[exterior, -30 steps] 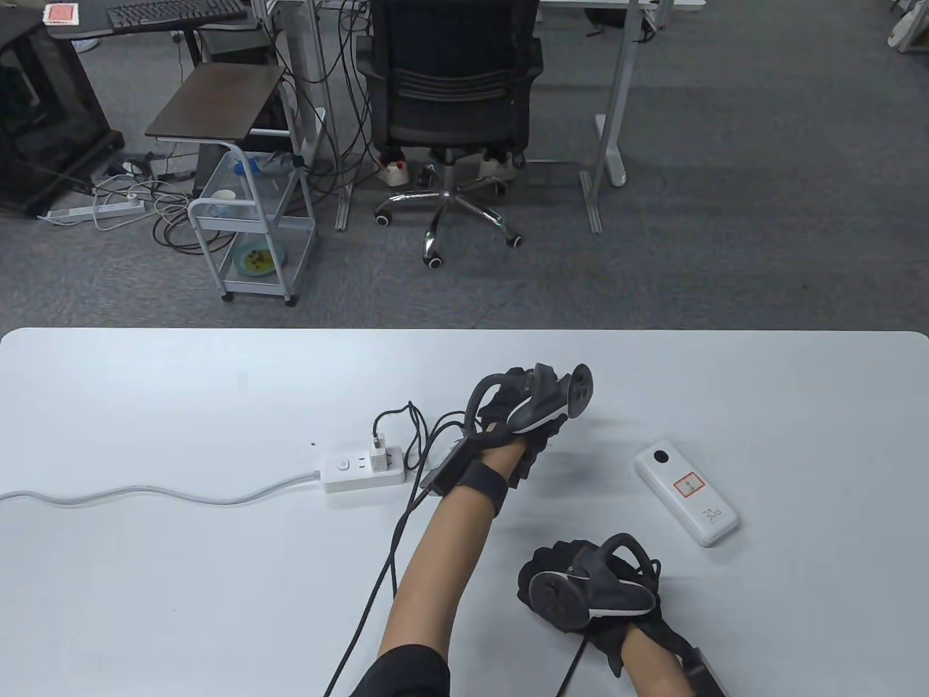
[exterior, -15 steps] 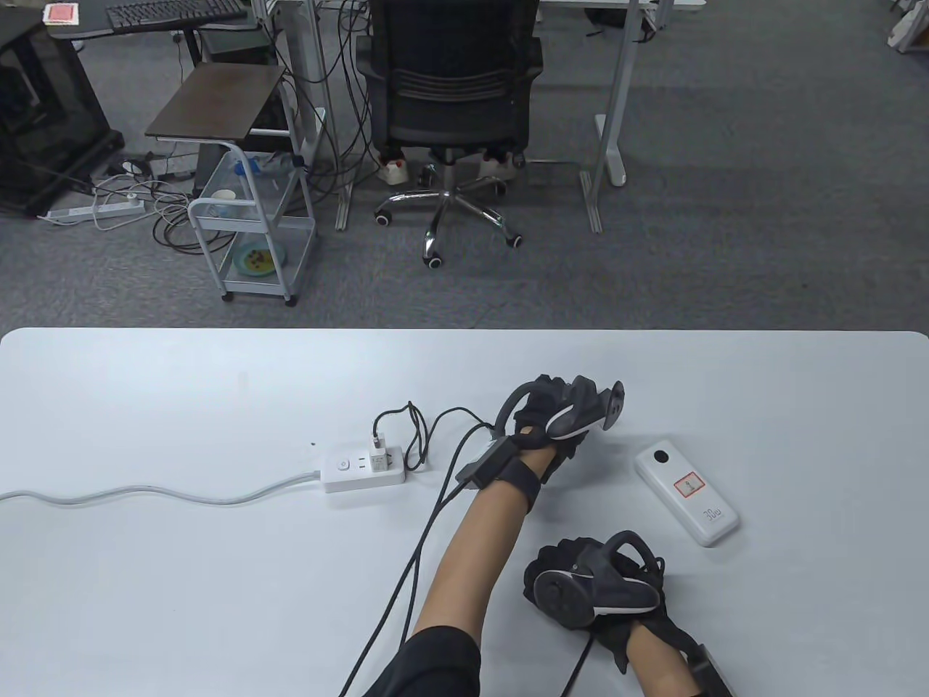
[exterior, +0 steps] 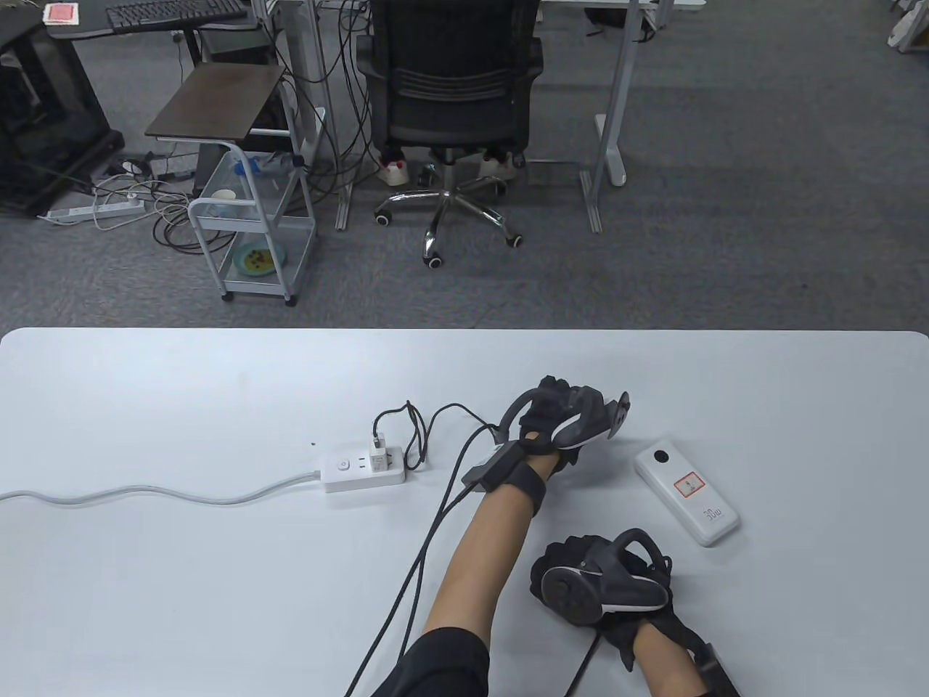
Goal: Unplug the charger and disconnect the battery pack
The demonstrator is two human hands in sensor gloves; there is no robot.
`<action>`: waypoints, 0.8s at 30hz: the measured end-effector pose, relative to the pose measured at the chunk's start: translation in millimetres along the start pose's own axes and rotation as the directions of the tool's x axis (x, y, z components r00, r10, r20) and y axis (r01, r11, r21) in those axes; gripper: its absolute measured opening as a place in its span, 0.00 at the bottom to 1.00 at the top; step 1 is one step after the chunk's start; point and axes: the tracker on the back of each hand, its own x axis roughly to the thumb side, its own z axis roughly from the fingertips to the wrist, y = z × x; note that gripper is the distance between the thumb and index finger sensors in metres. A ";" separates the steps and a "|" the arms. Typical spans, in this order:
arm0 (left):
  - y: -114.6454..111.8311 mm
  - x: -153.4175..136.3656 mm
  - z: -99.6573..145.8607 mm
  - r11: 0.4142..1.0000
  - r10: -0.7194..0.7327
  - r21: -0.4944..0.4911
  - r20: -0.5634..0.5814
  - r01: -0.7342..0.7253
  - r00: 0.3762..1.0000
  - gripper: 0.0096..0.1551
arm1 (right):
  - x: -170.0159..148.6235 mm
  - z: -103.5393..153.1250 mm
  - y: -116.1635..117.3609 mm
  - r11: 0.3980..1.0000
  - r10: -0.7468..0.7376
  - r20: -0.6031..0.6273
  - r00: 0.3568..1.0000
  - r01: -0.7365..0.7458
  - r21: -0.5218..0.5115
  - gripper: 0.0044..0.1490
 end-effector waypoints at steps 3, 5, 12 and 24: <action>2.7 -0.6 2.9 0.999 -0.049 0.000 0.009 0.049 0.999 0.24 | -1.5 0.9 -0.1 1.000 -0.003 -0.007 1.000 0.003 -0.001 0.21; 2.9 -0.3 2.6 0.999 -0.035 -0.004 0.008 0.035 0.999 0.25 | -1.2 1.0 -0.4 1.000 0.000 -0.009 1.000 0.000 0.006 0.21; 4.0 1.3 2.3 0.998 -0.038 -0.053 0.025 0.040 0.999 0.27 | 1.8 -0.2 -0.3 1.000 0.013 0.000 1.000 -0.013 0.012 0.21; 39.8 -22.3 30.3 0.998 -0.059 0.028 0.073 0.057 0.996 0.28 | 1.3 -1.9 -2.0 1.000 0.021 -0.002 1.000 -0.021 0.013 0.21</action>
